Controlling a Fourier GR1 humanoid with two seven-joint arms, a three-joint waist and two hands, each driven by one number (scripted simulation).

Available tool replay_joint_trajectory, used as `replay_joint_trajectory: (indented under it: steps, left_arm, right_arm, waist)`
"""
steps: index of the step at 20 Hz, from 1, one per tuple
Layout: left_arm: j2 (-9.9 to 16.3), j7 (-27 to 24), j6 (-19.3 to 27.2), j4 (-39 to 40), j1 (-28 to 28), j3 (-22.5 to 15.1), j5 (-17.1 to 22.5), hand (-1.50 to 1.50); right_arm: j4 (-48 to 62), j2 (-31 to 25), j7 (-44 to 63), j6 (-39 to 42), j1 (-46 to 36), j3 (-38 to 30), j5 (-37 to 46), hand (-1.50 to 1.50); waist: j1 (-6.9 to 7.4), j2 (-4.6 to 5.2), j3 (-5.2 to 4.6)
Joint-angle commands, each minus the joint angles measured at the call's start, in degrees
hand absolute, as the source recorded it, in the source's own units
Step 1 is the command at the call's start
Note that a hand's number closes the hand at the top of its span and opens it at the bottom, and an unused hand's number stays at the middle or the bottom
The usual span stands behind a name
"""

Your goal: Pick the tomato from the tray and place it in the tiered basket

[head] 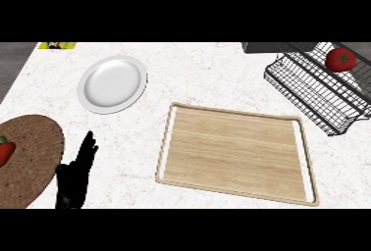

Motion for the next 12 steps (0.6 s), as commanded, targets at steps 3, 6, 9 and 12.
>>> replay_joint_trajectory:
  steps: [3, 6, 9, 12]
  left_arm:
    - [0.0, 1.5, 0.9, 1.8, -1.5, 1.6, 0.3, 0.0]
    - [-1.3, -1.0, 1.9, 0.4, 2.1, 0.3, -0.7, 0.0]
    - [0.8, 1.1, -0.2, -1.0, 1.0, 1.3, 0.6, 0.0]
    - [1.1, 0.5, -0.8, -1.8, 1.6, 1.0, 0.4, 0.0]
  right_arm:
    - [-15.2, 1.4, 1.3, 9.0, 17.7, -13.3, -10.6, -1.5]
    - [-20.2, 2.8, -0.7, 16.5, 25.9, -21.3, -17.6, -1.5]
    - [-22.3, 3.4, -0.8, 24.6, 31.9, -30.1, -26.3, -1.5]
    - [-19.6, 3.5, -4.3, 31.4, 36.6, -38.3, -34.2, -1.5]
  waist:
    - [-2.46, -0.18, -0.01]
    - [-2.21, -0.23, 0.02]
    - [-2.34, -0.27, 0.03]
    - [-0.64, 0.08, 0.02]
